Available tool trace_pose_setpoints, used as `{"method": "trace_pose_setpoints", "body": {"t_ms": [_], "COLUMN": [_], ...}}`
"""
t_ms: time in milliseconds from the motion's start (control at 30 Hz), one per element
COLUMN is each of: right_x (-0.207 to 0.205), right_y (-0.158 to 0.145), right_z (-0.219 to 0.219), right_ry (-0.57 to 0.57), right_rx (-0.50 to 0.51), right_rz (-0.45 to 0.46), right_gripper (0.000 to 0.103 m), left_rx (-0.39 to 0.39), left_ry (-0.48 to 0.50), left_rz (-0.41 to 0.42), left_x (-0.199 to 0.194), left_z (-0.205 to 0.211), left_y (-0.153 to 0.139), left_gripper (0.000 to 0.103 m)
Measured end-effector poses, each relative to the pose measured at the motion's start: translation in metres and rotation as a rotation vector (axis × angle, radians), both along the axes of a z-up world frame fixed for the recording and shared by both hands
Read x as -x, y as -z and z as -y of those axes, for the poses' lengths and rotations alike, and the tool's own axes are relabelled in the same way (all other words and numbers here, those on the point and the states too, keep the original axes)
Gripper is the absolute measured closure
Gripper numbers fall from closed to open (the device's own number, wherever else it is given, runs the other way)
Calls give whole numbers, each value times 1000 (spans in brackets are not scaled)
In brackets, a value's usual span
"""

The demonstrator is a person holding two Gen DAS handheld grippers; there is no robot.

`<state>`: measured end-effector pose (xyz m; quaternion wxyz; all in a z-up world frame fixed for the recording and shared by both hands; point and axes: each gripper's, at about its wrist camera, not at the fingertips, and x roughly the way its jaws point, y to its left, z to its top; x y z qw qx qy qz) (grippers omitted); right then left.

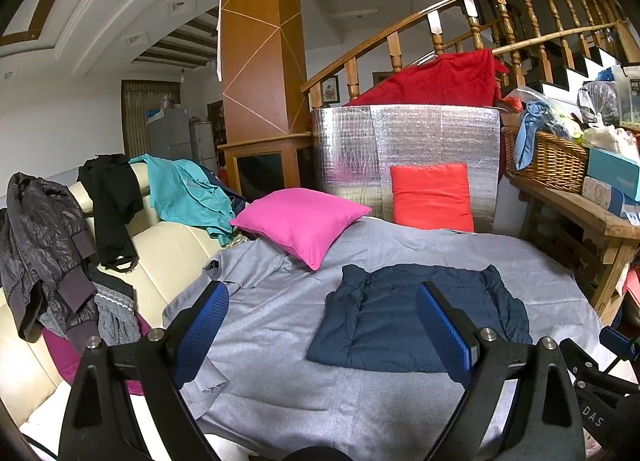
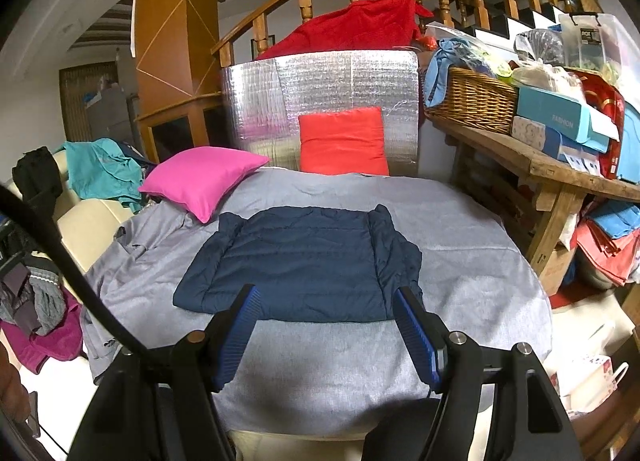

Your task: Fold large clothes

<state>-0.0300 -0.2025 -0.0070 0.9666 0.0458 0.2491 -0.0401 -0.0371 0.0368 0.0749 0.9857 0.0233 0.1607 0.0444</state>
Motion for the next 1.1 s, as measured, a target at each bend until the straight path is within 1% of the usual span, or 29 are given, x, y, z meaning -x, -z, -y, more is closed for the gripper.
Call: {"method": "trace_pose_setpoints", "body": {"t_ms": [233,600,867,1100], "right_x": [1,-2,-24,-48], "right_y": [-3,-15,-17,-13], "right_z": [-3,-8,-1,1], "right_ry": [4,-7,-11,-8], "right_rx": [5,20,7,-2], "right_rz": [3,17,4,-17], "right_gripper": [31,31,31,31], "left_rx": [7,1,5,2], "left_ry": [12,24,24,39], "left_rz": [0,8,-7,-44], "left_x": [0,4,-13,-40], "left_z": [-1,2,5,10], "left_y": [0,-4,-4,3], "left_gripper": [9,8,8,8]}}
